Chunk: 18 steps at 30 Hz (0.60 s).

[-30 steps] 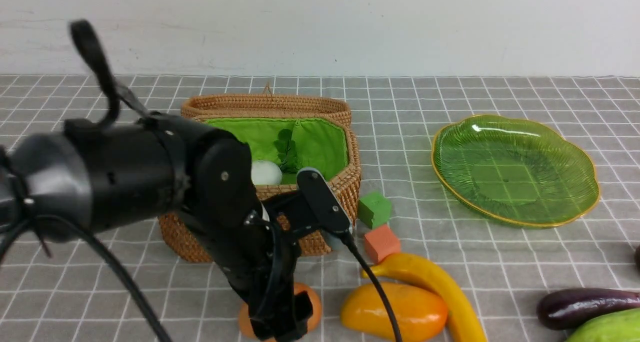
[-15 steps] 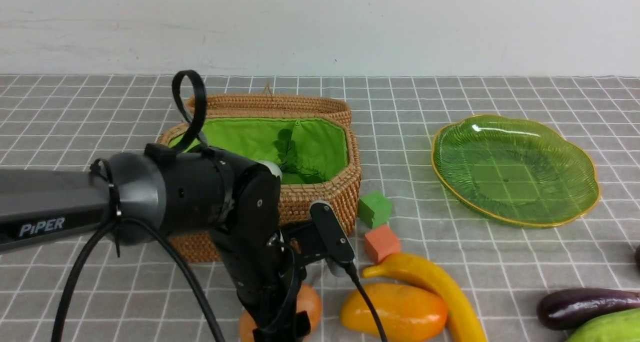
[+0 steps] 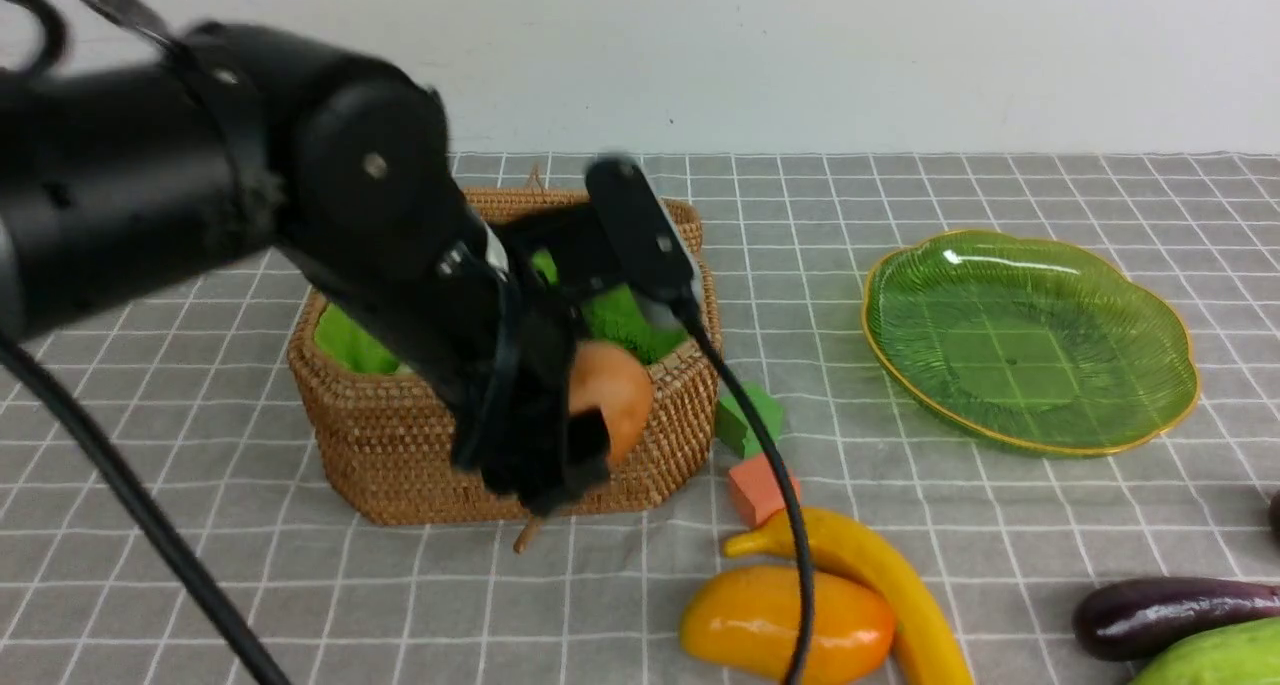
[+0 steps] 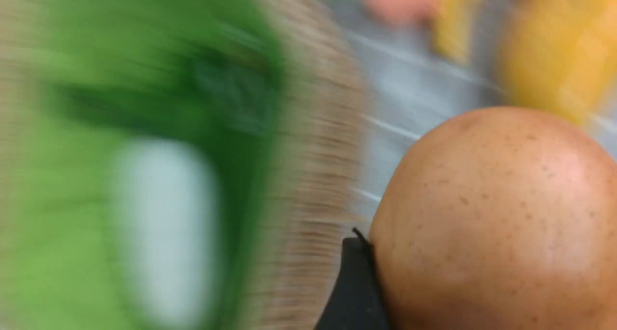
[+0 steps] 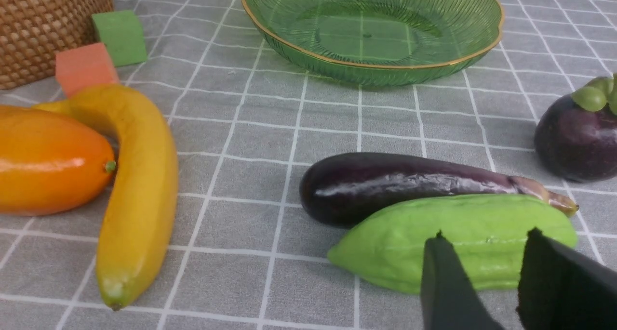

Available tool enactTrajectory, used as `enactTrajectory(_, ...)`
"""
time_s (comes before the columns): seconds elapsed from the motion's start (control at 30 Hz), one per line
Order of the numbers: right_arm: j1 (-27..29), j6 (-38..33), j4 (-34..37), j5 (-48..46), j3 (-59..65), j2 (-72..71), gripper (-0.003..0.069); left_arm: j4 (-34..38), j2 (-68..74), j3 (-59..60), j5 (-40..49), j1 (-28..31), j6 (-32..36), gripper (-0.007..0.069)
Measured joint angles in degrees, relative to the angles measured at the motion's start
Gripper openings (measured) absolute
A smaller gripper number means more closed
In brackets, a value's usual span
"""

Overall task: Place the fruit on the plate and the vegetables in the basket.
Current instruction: Grab a potato with your left arm and place it in the basket on the left

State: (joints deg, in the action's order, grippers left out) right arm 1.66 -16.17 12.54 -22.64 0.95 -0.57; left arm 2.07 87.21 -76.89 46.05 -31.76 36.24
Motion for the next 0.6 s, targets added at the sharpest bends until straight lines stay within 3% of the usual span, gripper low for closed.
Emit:
enactTrajectory(0.27,0.0,0.0,0.0,0.0,0.0,0.0,0.0242,3.7,2.0,1.3,-19.7,11.7,-4.6,0.0549)
enactTrajectory(0.6,0.0,0.0,0.0,0.0,0.0,0.0,0.0242,10.9,13.8,1.8,-24.0,12.0,-5.9,0.0549)
